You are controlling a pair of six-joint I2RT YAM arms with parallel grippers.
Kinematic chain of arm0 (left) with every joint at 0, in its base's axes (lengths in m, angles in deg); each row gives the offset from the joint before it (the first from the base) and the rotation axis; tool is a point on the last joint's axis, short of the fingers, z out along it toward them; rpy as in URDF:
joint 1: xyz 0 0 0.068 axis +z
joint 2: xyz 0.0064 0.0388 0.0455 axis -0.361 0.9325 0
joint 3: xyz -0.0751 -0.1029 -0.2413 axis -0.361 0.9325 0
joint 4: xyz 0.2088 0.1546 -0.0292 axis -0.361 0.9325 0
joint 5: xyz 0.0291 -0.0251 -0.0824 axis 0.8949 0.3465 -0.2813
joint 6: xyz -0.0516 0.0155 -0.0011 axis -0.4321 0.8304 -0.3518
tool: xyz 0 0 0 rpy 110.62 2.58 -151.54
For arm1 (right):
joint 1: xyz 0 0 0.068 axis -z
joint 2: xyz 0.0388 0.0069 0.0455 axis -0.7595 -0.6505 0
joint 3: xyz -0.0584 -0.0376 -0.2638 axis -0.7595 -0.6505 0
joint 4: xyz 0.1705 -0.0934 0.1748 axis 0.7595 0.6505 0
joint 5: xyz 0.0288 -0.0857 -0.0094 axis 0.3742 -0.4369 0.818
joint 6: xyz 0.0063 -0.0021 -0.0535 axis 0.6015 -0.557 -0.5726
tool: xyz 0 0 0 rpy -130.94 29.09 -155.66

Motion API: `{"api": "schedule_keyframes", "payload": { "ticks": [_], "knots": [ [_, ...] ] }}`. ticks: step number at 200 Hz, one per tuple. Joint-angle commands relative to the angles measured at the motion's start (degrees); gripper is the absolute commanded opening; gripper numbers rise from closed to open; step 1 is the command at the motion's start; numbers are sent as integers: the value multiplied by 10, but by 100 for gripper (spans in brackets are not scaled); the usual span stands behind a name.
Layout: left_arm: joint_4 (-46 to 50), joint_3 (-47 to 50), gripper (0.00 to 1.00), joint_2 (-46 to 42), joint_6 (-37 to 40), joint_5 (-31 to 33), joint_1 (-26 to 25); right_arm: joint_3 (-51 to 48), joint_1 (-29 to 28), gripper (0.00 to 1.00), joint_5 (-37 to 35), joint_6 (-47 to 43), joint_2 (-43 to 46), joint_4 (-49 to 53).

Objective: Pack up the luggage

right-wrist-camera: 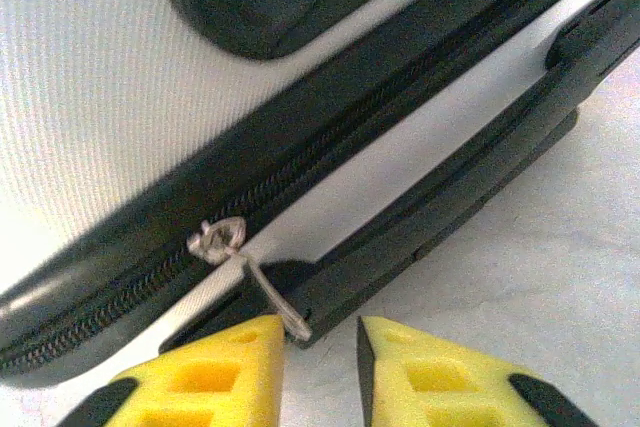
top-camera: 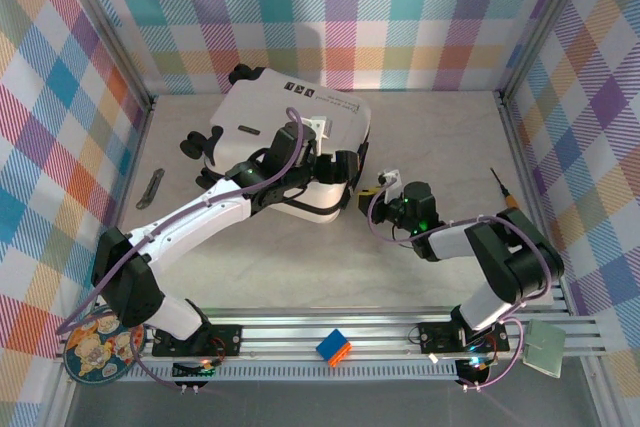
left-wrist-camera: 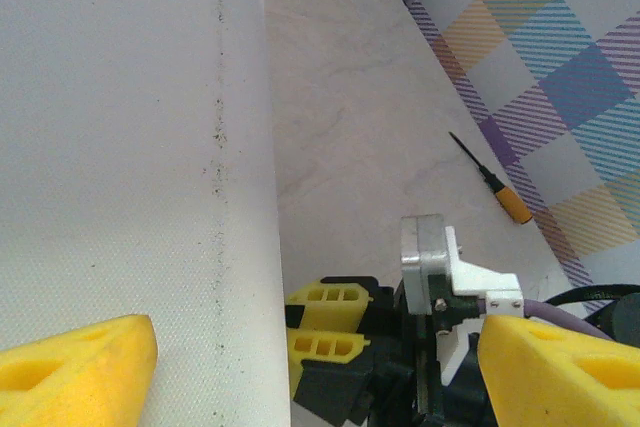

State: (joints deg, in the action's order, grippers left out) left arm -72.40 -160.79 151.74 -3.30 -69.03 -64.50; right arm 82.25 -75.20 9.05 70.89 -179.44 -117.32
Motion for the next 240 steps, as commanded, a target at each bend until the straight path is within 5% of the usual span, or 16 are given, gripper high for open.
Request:
{"api": "schedule_keyframes", "payload": {
  "ticks": [1, 170, 192, 240],
  "knots": [
    [20, 10, 84, -17, -4, -7, 6, -2, 4, 29, 38, 7, -14, -50],
    [20, 10, 84, -24, -1, -14, 5, 67, 4, 54, 131, -31, -61, -31],
    [20, 12, 84, -26, -2, -15, 5, 75, 3, 50, 143, -37, -62, -20],
    [19, 12, 84, -24, -1, -29, 6, 84, 3, 18, 172, -36, -69, -19]
  ]
}}
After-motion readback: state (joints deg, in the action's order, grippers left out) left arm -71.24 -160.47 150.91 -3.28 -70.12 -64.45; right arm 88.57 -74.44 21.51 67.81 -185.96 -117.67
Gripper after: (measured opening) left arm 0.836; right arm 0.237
